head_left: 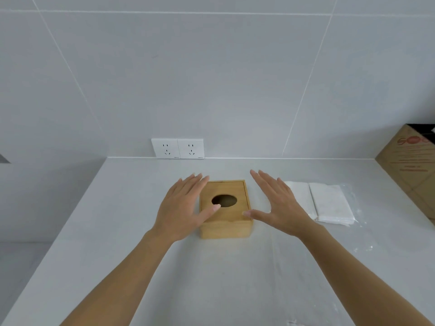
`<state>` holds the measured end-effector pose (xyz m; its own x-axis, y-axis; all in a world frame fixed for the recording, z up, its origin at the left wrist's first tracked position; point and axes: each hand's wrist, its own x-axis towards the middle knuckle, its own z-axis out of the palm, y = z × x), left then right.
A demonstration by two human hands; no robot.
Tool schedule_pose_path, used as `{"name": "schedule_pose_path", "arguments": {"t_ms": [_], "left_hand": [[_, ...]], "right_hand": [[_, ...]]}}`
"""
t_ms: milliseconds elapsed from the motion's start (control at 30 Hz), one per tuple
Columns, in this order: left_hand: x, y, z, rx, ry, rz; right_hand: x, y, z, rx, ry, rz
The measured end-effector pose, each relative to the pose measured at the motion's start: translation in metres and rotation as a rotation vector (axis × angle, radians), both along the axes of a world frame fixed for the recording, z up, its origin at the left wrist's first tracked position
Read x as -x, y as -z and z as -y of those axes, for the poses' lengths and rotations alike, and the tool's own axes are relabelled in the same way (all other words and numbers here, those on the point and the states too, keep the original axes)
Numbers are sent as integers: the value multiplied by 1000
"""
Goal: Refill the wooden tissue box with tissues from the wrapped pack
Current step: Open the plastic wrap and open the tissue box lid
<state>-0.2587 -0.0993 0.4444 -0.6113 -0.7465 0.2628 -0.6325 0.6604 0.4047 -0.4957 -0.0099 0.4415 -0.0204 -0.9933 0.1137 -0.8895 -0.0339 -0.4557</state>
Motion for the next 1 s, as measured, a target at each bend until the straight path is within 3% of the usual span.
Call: {"name": "schedule_pose_path", "arguments": {"t_ms": [300,700,900,1000], "left_hand": [[-6,17,8,-26,16,35],[1,43,14,-108,186,191],[3,44,18,-181,222,116],[5,37,23,-202,247,163]], "right_hand": [[-20,8,14,-57,-68,-49],[-31,33,19,-107,-143,-198],[-35,34,21,-137,-116,-228],[-33,29,26,-207,-125,-281]]}}
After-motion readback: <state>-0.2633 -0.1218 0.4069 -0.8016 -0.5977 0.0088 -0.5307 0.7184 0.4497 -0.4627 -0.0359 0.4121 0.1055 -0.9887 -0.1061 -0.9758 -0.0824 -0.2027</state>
